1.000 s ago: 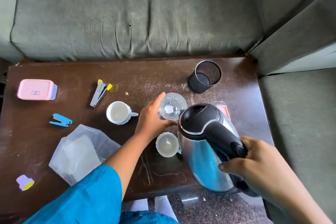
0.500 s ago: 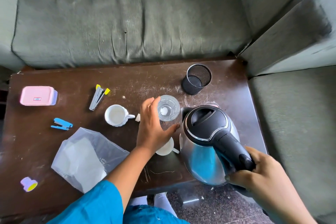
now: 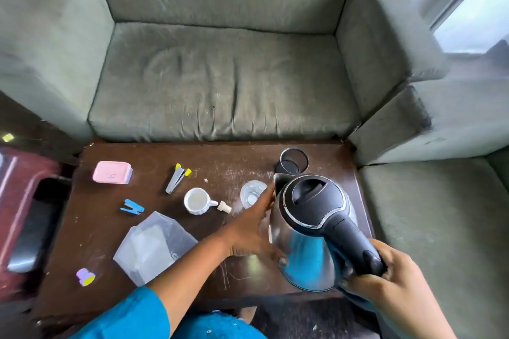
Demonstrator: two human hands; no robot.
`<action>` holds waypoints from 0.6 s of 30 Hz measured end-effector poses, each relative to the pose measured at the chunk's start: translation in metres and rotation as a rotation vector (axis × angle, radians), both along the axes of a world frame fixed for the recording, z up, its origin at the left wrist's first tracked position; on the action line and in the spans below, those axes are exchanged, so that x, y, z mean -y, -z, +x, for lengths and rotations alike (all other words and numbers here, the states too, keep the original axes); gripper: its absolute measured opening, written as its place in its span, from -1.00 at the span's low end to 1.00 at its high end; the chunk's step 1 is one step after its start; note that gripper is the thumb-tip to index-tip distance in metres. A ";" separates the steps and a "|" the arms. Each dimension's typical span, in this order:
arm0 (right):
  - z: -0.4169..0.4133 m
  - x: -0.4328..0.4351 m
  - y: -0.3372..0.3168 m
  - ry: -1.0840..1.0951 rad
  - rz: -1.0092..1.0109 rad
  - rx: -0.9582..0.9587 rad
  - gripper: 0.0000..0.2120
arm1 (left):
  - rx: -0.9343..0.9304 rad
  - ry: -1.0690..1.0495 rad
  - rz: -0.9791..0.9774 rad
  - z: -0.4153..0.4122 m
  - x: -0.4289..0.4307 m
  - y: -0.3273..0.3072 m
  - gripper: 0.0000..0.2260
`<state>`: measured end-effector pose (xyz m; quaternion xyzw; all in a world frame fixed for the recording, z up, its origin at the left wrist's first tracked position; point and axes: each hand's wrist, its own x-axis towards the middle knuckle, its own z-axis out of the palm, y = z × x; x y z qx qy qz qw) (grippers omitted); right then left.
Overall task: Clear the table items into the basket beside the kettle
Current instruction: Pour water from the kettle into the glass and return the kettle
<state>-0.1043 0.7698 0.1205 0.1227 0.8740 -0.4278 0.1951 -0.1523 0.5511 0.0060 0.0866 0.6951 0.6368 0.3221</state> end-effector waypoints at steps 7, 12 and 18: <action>-0.009 0.045 -0.054 -0.162 -0.174 -0.086 -0.74 | -0.134 -0.260 -0.061 0.025 0.052 -0.067 0.20; -0.015 0.102 -0.068 -0.300 -0.247 -0.118 -0.77 | -0.258 -0.460 -0.081 0.042 0.114 -0.099 0.08; -0.021 0.202 -0.069 -0.466 -0.264 -0.128 -0.74 | -0.385 -0.631 -0.169 0.072 0.218 -0.119 -0.02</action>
